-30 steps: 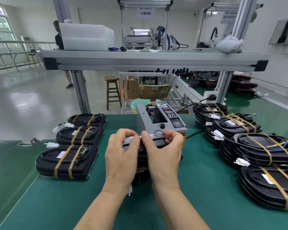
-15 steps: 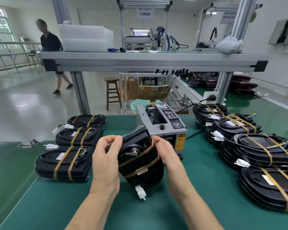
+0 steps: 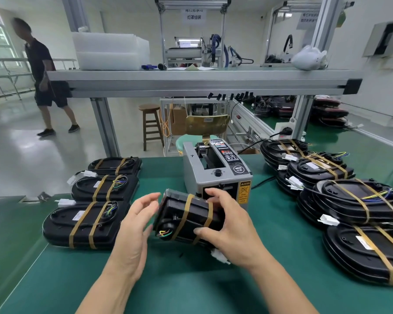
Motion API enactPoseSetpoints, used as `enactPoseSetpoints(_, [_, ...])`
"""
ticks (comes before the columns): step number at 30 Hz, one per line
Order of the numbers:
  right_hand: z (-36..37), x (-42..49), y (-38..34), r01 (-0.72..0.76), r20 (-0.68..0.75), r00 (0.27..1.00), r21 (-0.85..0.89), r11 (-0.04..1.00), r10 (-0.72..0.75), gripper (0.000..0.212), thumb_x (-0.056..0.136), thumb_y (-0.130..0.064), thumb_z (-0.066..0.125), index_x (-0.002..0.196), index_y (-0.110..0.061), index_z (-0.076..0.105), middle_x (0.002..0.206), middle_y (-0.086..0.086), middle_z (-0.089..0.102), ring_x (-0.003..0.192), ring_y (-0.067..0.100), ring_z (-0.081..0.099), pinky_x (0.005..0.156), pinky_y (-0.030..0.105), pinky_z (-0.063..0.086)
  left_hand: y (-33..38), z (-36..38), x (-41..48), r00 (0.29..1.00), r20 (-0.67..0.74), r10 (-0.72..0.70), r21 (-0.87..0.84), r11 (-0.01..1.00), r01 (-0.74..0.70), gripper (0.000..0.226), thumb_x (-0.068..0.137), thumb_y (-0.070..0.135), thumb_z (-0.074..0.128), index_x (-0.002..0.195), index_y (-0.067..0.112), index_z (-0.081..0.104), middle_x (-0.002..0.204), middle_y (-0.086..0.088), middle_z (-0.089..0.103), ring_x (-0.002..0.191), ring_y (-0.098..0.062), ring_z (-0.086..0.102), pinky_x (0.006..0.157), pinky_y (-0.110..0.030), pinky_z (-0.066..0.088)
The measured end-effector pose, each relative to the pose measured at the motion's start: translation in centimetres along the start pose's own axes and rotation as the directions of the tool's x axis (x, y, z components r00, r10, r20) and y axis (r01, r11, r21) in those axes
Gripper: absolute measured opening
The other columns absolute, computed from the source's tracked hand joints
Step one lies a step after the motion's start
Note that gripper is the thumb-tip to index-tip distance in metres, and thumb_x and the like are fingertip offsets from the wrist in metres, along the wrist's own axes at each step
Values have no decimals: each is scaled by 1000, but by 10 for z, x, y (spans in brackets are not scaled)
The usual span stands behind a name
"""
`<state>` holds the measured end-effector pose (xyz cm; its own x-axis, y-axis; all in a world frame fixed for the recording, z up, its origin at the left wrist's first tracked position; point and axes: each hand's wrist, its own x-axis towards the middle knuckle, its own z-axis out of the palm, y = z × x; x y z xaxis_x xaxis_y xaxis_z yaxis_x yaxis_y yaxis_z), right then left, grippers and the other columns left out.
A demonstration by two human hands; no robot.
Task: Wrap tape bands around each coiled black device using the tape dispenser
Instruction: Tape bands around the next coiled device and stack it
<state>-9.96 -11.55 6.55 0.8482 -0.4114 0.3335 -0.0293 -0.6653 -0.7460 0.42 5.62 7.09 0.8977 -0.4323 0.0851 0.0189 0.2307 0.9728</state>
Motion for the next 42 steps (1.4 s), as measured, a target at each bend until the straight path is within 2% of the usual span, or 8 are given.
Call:
enactPoseSetpoints(4, [-3, 4, 3, 14, 38, 999, -101, 995, -10, 73, 64, -43, 81, 123, -50, 37, 118, -23, 55, 113, 6, 51, 99, 32, 45, 1, 4, -4, 985, 144, 99, 222, 966, -130, 63, 66, 47, 79, 126, 46, 59, 122, 16, 65, 120, -1, 56, 100, -25, 40])
enactPoseSetpoints(9, [-3, 2, 5, 60, 94, 994, -151, 987, -46, 68, 66, -49, 77, 122, -49, 38, 116, -26, 51, 113, 4, 41, 96, 22, 38, -3, 8, -1, 979, 189, 78, 293, 947, -132, 63, 57, 48, 76, 117, 51, 59, 109, 0, 70, 103, -18, 65, 91, -33, 53])
enactPoseSetpoints(12, [-12, 4, 5, 11, 40, 999, 86, 996, -14, 47, 69, -49, 71, 113, -40, 58, 112, -26, 56, 114, -4, 50, 94, 11, 39, -7, 5, -1, 980, 184, 79, 288, 949, -131, 59, 57, 49, 76, 114, 45, 60, 108, 3, 70, 103, -16, 65, 84, -24, 51])
enactPoseSetpoints(15, [-18, 11, 14, -159, -242, 931, 405, 900, 273, 9, 82, -19, 72, 87, -27, 73, 88, -14, 69, 85, 5, 62, 80, 21, 47, -10, 2, -3, 981, 180, 65, 274, 955, -113, 56, 59, 50, 76, 112, 45, 59, 109, 7, 70, 102, -12, 66, 80, -19, 50])
enactPoseSetpoints(20, [-11, 21, 26, -386, -249, 765, 560, 733, 594, 13, 86, -14, 71, 75, -21, 74, 70, -10, 68, 71, 13, 57, 72, 30, 46, -15, 1, -5, 983, 173, 64, 261, 959, -109, 57, 60, 50, 77, 114, 44, 59, 109, 8, 70, 102, -12, 66, 86, -27, 49])
enactPoseSetpoints(32, [-3, 46, 17, -492, -186, 681, 600, 631, 708, 14, 83, -22, 77, 89, -10, 73, 93, 5, 72, 91, 23, 65, 90, 39, 55, -16, -6, -9, 985, 156, 73, 276, 954, -115, 58, 59, 52, 76, 114, 46, 58, 111, 10, 69, 106, -13, 64, 98, -36, 47])
enactPoseSetpoints(37, [3, 50, 15, -489, -223, 634, 626, 607, 741, 8, 79, -18, 78, 78, -14, 71, 89, 6, 72, 86, 23, 65, 80, 33, 54, -15, -6, -11, 975, 218, 45, 304, 946, -111, 63, 67, 41, 71, 124, 49, 48, 110, 27, 64, 108, 2, 60, 90, -20, 42])
enactPoseSetpoints(42, [2, 45, 13, -453, -278, 613, 644, 617, 740, 3, 79, -16, 74, 80, -16, 71, 82, -1, 71, 83, 19, 65, 74, 30, 53, -13, -4, -12, 969, 241, 46, 245, 964, -106, 64, 75, 24, 64, 132, 42, 43, 126, 10, 61, 118, -3, 57, 99, -25, 42])
